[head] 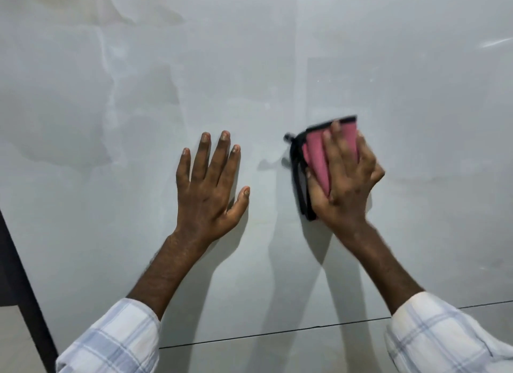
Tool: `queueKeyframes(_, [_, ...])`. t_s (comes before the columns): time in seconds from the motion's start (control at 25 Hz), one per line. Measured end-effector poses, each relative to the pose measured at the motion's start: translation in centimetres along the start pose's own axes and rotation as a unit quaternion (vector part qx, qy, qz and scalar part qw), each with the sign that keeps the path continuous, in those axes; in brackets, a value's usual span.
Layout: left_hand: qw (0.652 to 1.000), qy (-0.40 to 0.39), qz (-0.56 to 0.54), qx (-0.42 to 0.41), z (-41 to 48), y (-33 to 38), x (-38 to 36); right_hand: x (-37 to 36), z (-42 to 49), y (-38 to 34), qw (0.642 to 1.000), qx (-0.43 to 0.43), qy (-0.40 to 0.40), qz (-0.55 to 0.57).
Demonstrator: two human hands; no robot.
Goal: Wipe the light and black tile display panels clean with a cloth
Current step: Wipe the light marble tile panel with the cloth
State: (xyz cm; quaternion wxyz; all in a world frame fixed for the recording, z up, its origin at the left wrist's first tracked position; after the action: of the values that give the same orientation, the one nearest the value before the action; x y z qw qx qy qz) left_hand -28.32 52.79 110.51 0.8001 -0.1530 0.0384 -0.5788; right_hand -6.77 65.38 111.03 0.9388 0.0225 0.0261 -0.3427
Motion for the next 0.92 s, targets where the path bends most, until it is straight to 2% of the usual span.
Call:
queueKeyframes(0.12, [1.0, -0.009, -0.011, -0.006, -0.2, 0.0, 0.2, 0.4, -5.3, -2.4, 0.984, 0.164, -0.07, 0.018])
queueKeyframes(0.16, [1.0, -0.009, -0.019, -0.004, -0.1, 0.1, 0.3, 0.5, -4.8, -2.0, 0.978, 0.191, -0.081, 0.026])
queueKeyframes(0.24, [1.0, 0.009, -0.027, -0.001, 1.1, 0.2, 1.1, 0.2, -0.7, -0.2, 0.987, 0.148, -0.058, 0.026])
queueKeyframes(0.36, [0.998, 0.048, -0.031, 0.016, 5.3, -1.1, 2.1, -0.1, 6.8, 2.5, 0.999, -0.026, 0.021, -0.005])
queueKeyframes(0.44, [0.998, 0.047, -0.025, 0.025, 7.6, -2.2, 2.2, -0.2, 6.5, 1.7, 0.998, -0.049, 0.042, -0.003])
queueKeyframes(0.52, [1.0, 0.024, 0.011, 0.007, 8.0, -2.8, 1.5, -0.5, 2.2, -0.3, 1.0, 0.027, 0.006, 0.01])
queueKeyframes(0.6, [0.999, 0.005, 0.035, -0.016, 7.0, -2.7, 0.7, -0.2, -1.7, -1.8, 0.984, 0.17, -0.045, 0.024])
queueKeyframes(0.68, [0.999, 0.011, 0.039, -0.019, 6.6, -2.5, 0.6, -0.2, -0.3, -1.1, 0.965, 0.251, -0.068, 0.031])
queueKeyframes(0.72, [0.999, 0.018, 0.037, -0.019, 6.9, -2.4, 0.6, -0.3, 2.2, -0.3, 0.968, 0.244, -0.056, 0.027])
queueKeyframes(0.76, [0.999, 0.023, 0.035, -0.025, 7.6, -2.4, 0.8, -0.6, 5.3, 0.6, 0.979, 0.2, -0.033, 0.016])
queueKeyframes(0.88, [0.998, 0.033, 0.031, -0.036, 10.7, -2.8, 1.4, -0.6, 13.7, 3.1, 0.999, -0.008, 0.034, -0.012])
queueKeyframes(0.92, [0.999, 0.035, 0.029, -0.028, 11.5, -3.2, 1.5, -0.8, 14.3, 2.9, 0.998, -0.043, 0.043, -0.013])
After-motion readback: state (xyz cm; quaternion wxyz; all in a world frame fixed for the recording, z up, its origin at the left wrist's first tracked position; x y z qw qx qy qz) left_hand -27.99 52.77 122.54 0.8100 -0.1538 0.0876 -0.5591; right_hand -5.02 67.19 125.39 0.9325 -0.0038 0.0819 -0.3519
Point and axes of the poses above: each hand's wrist, its own z-axis towards the middle knuckle, its own x-axis out of the back of the hand, y = z × x, the point moved 3 cm from there along z, towards the middle knuckle, and after that the axes turned 2 degrees about y, right-handed, at the moved point
